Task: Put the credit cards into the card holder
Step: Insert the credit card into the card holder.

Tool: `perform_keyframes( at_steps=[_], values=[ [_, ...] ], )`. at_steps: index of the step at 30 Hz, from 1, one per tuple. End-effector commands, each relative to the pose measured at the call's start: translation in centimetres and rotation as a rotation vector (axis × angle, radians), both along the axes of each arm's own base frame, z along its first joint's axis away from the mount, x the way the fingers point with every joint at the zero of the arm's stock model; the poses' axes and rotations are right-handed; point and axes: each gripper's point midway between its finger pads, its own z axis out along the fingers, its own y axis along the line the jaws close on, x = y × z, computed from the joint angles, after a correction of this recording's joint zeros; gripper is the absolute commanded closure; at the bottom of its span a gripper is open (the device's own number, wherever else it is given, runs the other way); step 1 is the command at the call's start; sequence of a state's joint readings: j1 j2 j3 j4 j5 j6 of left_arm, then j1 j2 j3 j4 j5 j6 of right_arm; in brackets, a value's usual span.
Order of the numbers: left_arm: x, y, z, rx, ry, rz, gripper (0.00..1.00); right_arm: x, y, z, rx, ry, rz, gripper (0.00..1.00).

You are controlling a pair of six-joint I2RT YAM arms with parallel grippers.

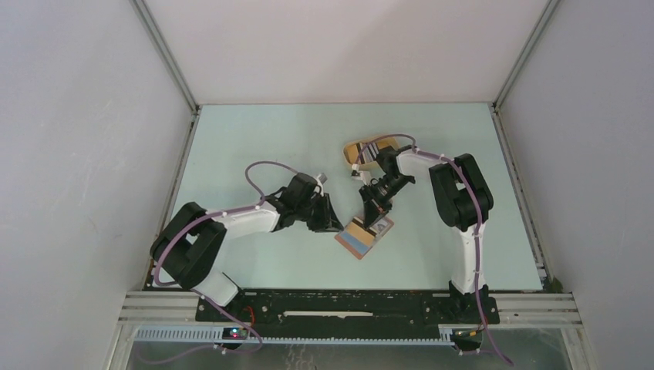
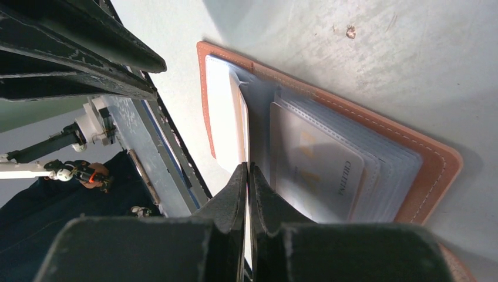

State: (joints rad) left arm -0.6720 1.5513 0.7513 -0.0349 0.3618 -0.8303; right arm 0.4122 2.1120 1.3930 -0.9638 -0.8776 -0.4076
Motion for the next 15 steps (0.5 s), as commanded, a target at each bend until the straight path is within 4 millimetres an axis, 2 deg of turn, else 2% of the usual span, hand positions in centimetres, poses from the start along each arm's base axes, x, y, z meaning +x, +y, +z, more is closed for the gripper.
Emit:
perform_keyframes(
  at_steps=[1,9,15],
  values=[
    [-1.1,-0.1,0.8,-0.052,0.006,-0.028,0.77,-0.8,0.5,-0.6,-0.010,0.028,0.004,0.91],
    [-3.7,-0.4,-0.7,-0.049,0.092,-0.076,0.79,-1.0,0.6,-0.6,-0.018,0.018,0.016,0.83],
    [-4.5,-0.8,-1.5,-0.038,0.126,-0.094,0.80,-1.1,0.6,-0.8,-0.023,0.016,0.022,0.81]
  ],
)
